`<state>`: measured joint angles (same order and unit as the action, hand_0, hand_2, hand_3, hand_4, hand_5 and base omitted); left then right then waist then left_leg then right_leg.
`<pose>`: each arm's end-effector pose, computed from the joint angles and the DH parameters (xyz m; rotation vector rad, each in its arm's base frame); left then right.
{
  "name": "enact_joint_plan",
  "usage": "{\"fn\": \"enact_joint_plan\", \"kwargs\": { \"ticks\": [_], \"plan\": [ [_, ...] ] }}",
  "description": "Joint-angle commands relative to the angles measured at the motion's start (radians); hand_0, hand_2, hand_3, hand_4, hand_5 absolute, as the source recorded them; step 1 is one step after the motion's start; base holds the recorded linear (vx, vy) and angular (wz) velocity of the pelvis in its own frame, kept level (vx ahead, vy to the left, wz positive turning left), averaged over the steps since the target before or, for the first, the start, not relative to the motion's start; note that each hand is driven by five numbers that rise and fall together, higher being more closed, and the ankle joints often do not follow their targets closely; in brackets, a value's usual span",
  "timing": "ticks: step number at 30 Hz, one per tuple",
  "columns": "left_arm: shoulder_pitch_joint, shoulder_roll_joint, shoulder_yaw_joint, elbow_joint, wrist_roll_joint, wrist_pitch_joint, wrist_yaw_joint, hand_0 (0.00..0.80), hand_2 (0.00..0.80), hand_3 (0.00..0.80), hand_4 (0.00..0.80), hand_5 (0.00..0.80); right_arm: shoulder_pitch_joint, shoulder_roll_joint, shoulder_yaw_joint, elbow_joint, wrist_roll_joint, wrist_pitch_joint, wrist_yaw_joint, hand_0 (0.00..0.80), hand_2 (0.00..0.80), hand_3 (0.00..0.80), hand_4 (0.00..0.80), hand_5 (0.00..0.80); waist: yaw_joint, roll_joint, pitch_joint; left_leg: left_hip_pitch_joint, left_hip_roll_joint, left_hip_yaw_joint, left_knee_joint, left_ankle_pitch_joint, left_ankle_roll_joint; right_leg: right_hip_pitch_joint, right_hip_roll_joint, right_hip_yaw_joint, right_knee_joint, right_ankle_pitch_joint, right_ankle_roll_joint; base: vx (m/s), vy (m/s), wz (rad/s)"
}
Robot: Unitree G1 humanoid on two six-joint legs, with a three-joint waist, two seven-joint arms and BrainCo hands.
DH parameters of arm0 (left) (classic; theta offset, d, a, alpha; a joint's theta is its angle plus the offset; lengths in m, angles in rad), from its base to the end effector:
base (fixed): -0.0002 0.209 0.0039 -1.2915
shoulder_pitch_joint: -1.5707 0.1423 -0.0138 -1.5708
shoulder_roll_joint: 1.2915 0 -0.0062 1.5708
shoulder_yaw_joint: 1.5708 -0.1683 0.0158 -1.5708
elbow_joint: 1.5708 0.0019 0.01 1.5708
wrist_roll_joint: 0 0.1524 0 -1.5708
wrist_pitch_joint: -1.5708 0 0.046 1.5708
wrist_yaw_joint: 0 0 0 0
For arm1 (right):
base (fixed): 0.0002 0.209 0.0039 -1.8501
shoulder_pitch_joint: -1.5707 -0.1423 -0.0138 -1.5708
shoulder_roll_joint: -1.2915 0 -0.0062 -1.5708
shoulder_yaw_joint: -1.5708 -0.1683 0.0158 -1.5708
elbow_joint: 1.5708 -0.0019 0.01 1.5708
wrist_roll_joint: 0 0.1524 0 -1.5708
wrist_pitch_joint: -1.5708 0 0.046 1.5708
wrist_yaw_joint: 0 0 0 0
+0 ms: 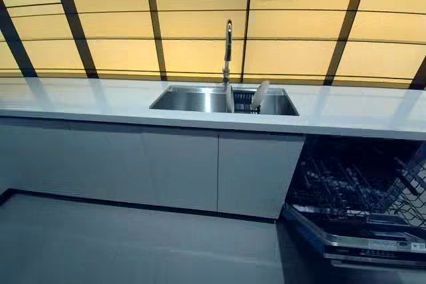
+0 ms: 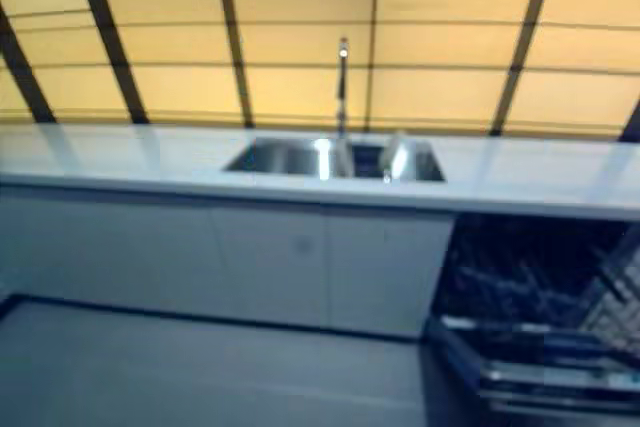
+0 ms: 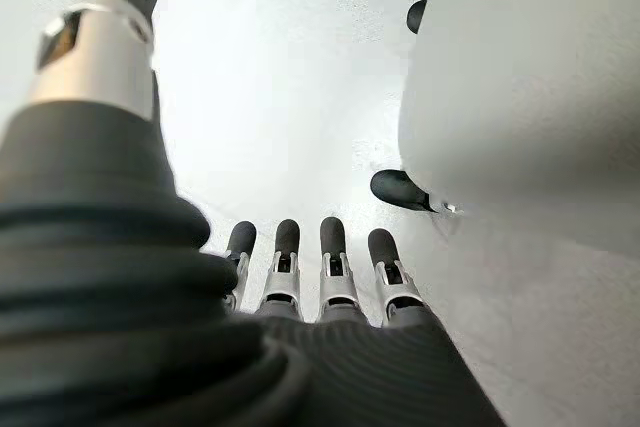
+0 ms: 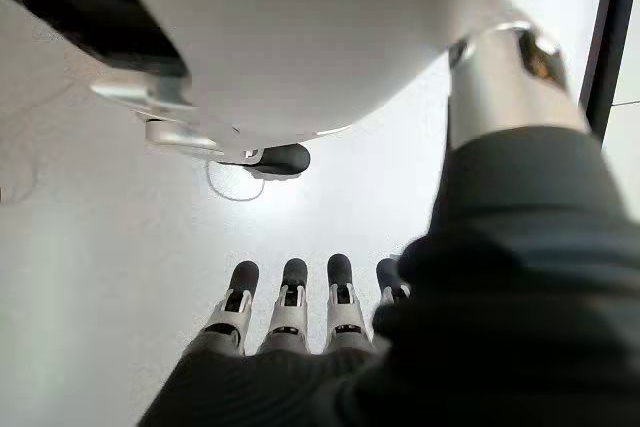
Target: Take plates into dishwasher
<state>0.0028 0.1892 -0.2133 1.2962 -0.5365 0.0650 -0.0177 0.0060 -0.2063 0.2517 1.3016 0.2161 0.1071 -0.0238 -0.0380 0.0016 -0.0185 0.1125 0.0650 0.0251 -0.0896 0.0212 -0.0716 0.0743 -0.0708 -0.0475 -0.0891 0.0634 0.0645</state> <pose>0.0591 0.2033 -0.1224 -0.1808 1.3371 0.2703 0.0544 -0.2087 -0.1222 -0.1701 1.4216 -0.0906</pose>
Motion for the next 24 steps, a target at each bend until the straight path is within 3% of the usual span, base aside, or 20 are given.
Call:
{"fn": "enact_joint_plan", "kwargs": {
  "ticks": [1,24],
  "plan": [
    [-0.057,-0.027,0.002,0.059,0.004,0.001,0.005,0.000,0.000,0.000,0.000,0.000,-0.062,0.022,0.028,0.041,-0.006,0.003,0.003,0.000,0.000,0.000,0.000,0.000,0.001,-0.025,0.048,-0.010,-0.110,0.011,0.002,-0.016,0.095,0.009,0.059,-0.006,0.029,-0.001,-0.002,0.000,0.000,0.00],
    [-0.063,-0.033,-0.011,0.057,0.022,0.014,-0.027,0.000,0.000,0.000,0.000,0.000,-0.077,0.029,0.042,0.053,0.019,0.030,0.043,0.000,0.000,0.000,0.000,0.000,0.010,-0.012,0.057,-0.017,-0.119,-0.010,0.002,-0.010,0.099,0.007,0.053,-0.016,0.032,-0.005,-0.005,0.000,0.000,0.00]
  ]
}}
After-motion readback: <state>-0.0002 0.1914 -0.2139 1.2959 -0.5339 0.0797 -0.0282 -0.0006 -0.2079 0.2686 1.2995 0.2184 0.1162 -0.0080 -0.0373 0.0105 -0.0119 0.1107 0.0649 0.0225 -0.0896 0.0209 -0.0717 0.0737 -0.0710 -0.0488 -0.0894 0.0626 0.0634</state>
